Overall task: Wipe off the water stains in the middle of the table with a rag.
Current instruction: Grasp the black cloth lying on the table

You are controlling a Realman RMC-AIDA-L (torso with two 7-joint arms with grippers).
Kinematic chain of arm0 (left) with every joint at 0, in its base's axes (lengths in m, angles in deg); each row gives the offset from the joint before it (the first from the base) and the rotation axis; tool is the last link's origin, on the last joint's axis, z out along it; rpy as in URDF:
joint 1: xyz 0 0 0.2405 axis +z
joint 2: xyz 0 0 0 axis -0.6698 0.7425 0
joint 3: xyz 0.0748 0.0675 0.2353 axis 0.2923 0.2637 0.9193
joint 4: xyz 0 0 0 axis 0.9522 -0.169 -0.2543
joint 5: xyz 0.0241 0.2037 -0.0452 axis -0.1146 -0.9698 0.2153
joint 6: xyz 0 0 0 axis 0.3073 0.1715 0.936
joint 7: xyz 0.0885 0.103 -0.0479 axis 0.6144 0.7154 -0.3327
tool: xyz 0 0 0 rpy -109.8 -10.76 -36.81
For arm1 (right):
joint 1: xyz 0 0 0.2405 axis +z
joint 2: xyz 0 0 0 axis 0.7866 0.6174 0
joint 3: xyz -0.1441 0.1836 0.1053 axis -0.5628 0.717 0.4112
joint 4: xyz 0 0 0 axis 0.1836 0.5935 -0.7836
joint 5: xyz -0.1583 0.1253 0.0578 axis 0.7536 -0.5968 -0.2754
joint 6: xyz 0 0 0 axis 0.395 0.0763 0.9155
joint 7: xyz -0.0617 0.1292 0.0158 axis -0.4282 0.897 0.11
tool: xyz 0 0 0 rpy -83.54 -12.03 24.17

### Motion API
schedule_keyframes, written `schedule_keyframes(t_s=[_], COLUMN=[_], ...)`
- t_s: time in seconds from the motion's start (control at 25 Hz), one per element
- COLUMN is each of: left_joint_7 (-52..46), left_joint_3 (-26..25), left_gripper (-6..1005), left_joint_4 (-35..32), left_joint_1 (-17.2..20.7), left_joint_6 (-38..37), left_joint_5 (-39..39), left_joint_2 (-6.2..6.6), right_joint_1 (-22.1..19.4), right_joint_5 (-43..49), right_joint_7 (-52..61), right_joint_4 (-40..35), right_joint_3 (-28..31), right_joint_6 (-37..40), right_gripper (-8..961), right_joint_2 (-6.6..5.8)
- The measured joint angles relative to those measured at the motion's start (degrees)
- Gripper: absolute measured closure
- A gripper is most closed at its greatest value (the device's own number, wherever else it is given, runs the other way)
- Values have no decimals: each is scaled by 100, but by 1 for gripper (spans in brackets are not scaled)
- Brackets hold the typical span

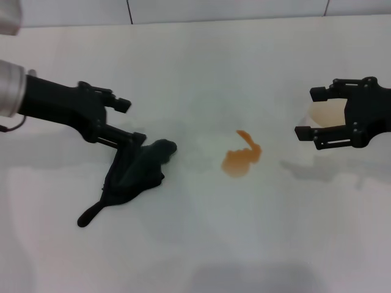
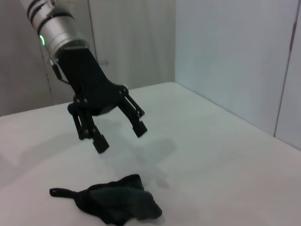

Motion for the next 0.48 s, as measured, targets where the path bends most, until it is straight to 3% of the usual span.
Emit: schedule_keyframes(t_s=[0.28,0.48], left_joint_7=[-98,-203], left_joint_3=[63,204], left_gripper=[218,219], left_joint_4=[243,348], left_joint_1=[-230,-223], left_joint_6=[378,386], left_joint_5=[-955,-1095], left_joint_2=[-419,-470], right_joint_1=[-5,-49], right_joint_5=[-55,-183], right_joint_7=[-16,-101], right_joint_4=[32,88], right_joint_3=[-38,-38], right_joint_6=[-5,-8], right_gripper=[124,124], right_joint_2=[2,3])
